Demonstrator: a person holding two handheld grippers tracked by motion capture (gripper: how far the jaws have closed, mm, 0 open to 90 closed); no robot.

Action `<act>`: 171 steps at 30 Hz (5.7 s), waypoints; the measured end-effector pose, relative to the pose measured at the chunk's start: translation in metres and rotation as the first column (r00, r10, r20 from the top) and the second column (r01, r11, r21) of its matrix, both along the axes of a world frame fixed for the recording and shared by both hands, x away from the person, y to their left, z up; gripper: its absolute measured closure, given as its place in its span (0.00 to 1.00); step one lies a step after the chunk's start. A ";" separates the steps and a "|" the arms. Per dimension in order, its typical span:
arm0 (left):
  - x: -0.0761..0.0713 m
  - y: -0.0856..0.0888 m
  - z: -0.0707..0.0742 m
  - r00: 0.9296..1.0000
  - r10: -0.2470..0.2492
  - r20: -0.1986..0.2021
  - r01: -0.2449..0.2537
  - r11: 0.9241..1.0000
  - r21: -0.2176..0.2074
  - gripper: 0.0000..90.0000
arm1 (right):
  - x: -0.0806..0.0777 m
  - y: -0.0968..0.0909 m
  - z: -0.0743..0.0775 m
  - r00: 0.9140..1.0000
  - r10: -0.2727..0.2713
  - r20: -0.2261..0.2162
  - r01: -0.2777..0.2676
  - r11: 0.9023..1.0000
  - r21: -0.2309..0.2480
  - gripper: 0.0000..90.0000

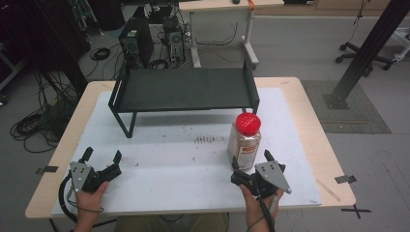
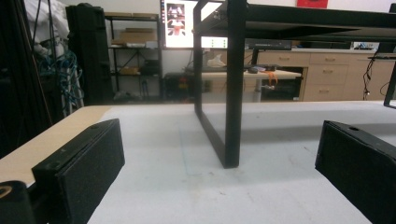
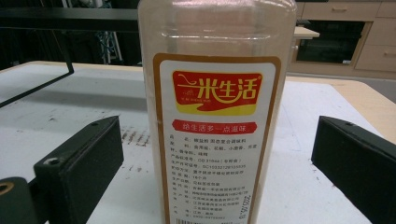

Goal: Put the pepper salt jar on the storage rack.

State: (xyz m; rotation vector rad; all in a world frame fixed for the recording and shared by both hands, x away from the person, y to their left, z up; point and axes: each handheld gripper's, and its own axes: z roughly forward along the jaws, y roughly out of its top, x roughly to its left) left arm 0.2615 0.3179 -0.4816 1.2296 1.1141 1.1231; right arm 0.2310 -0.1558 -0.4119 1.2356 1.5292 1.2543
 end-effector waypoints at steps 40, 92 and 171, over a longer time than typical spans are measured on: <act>0.000 0.000 0.000 1.000 0.000 0.001 0.000 1.000 -0.001 0.02 | 0.030 0.010 -0.017 0.996 -0.029 0.080 0.026 0.999 0.037 0.02; 0.000 0.000 0.000 1.000 -0.002 0.002 0.002 1.000 -0.001 0.02 | 0.053 0.015 -0.028 0.990 -0.040 0.136 0.031 0.998 0.062 0.11; 0.000 0.000 0.000 1.000 0.000 0.004 0.000 1.000 -0.002 0.02 | 0.043 0.013 0.004 0.990 0.006 0.139 -0.009 1.000 0.018 0.28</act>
